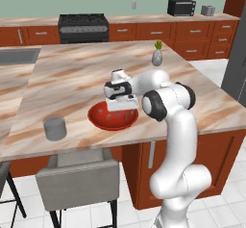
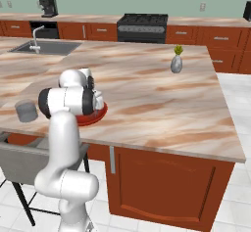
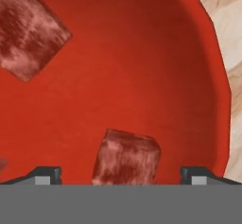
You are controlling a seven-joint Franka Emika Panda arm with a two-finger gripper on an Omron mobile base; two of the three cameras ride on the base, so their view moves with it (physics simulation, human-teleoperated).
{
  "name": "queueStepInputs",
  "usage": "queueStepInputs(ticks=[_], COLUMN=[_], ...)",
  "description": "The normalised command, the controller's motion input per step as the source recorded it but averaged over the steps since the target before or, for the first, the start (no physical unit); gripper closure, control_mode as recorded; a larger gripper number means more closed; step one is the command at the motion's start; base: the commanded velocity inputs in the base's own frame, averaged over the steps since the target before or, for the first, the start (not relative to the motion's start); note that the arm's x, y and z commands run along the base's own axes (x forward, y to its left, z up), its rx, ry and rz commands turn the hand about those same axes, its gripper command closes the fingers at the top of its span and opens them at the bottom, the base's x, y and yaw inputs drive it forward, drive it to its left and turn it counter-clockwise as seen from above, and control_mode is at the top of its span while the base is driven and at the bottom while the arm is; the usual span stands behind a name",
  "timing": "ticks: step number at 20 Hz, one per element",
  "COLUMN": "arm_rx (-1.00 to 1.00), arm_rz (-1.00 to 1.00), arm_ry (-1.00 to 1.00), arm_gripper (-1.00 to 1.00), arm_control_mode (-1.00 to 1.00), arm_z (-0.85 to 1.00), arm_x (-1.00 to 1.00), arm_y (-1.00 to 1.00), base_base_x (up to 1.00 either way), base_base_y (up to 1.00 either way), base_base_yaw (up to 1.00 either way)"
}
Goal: There are four ice cubes in the ice bowl. Place two ice cubes in each glass of water.
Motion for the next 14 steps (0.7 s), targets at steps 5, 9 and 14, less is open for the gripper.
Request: queueStepInputs(ticks=[5, 9, 14], arm_rx=[0.00, -0.04, -0.03], arm_rz=[0.00, 0.00, 0.00], arm_ry=[0.00, 0.06, 0.08], arm_gripper=[-1.00, -1.00, -1.00], arm_control_mode=[-1.00, -1.00, -1.00], arm_z=[-0.10, -0.29, -0.27], arm_x=[0.27, 0.00, 0.00], arm_y=[0.00, 0.00, 0.00], base_base_x=[0.00, 0.00, 0.00], base_base_y=[0.00, 0.00, 0.00], base_base_yaw=[0.00, 0.00, 0.00])
